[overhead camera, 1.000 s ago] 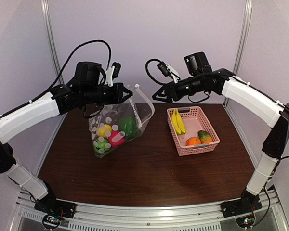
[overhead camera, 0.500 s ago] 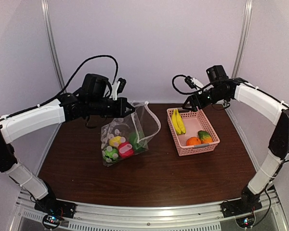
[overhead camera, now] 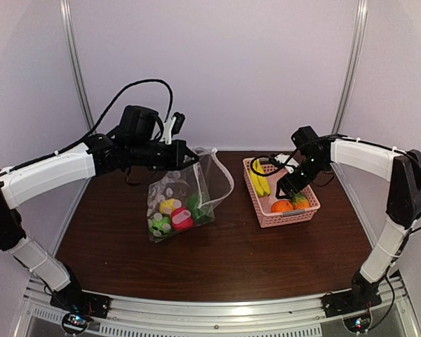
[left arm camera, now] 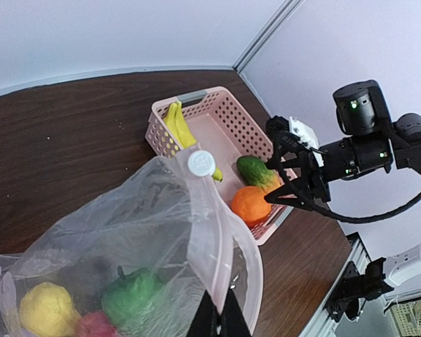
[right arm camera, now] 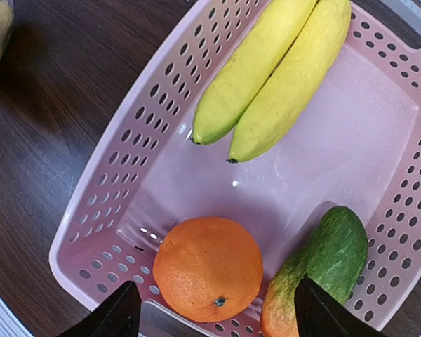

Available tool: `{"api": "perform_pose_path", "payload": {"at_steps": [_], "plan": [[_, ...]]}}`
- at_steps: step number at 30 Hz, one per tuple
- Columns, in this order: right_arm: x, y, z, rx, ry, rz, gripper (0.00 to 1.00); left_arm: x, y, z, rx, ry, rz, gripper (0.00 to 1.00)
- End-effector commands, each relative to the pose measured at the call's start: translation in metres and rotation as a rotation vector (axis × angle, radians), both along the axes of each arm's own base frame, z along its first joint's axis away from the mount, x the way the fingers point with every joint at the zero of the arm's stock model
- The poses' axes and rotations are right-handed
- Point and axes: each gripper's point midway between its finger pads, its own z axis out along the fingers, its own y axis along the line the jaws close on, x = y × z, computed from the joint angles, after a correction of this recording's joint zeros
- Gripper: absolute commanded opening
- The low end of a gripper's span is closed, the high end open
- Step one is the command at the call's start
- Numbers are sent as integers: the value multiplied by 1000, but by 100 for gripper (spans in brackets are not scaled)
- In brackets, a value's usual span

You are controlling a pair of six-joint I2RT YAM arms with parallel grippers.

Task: Place the food in the zip-top bag and seal the zipper
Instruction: Pick up the fake fruit from the bin.

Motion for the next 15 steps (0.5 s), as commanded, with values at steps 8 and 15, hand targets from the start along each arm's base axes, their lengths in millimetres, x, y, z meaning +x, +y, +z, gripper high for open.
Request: {"api": "perform_pose_path", "payload": {"at_steps": [8,15], "plan": [[-12,-9,-44,-92,125,12,80,2,-10,13,-37,-7,-27,0],[-11,-9,-68,-110,175,3,82,1,-12,13,-39,2,-36,0]]}}
